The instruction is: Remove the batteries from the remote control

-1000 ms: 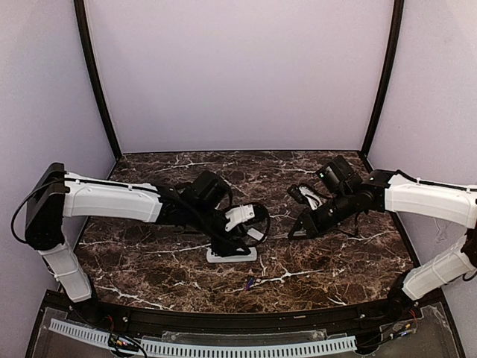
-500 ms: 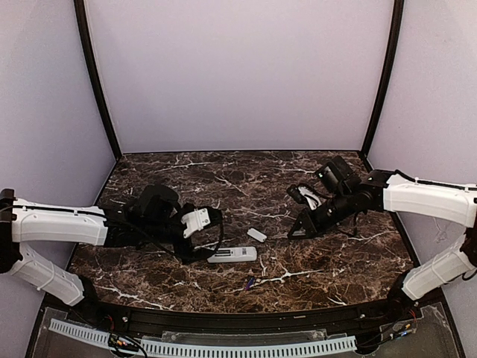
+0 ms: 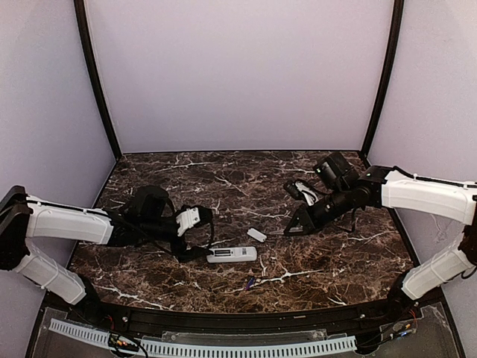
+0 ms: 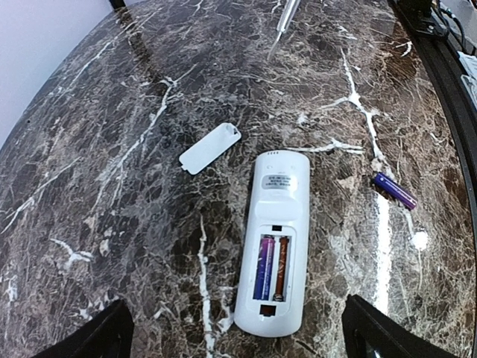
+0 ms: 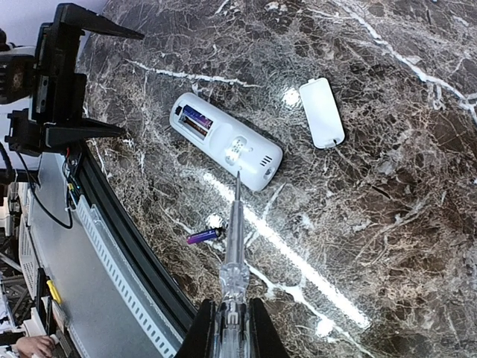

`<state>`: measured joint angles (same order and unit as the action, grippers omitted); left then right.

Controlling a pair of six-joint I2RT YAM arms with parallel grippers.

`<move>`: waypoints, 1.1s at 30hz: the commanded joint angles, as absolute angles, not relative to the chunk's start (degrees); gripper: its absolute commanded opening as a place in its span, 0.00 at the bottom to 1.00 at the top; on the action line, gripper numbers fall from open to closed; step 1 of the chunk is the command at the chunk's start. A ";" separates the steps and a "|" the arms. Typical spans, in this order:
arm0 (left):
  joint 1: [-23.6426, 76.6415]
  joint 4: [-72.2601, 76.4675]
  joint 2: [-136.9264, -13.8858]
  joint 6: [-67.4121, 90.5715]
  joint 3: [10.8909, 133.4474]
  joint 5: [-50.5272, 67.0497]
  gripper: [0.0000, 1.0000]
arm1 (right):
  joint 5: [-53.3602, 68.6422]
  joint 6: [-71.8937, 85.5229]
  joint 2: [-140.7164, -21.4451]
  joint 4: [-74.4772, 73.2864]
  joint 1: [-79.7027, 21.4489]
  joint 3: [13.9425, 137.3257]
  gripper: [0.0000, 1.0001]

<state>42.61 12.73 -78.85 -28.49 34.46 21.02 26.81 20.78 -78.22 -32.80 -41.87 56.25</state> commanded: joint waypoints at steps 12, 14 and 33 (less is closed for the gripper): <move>42.36 18.05 -91.15 -26.31 34.90 25.35 0.93 | 27.42 20.43 -77.65 -32.14 -41.57 56.50 0.00; 42.30 16.48 -92.19 -26.88 35.50 24.68 0.91 | 27.36 20.31 -77.69 -32.13 -41.55 56.60 0.00; 47.07 7.54 -99.48 -30.49 44.42 25.24 0.47 | 25.32 20.29 -76.71 -32.54 -41.49 55.96 0.00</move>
<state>44.53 9.21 -98.96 -30.55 42.41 25.71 26.79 20.80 -78.15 -32.88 -41.87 56.23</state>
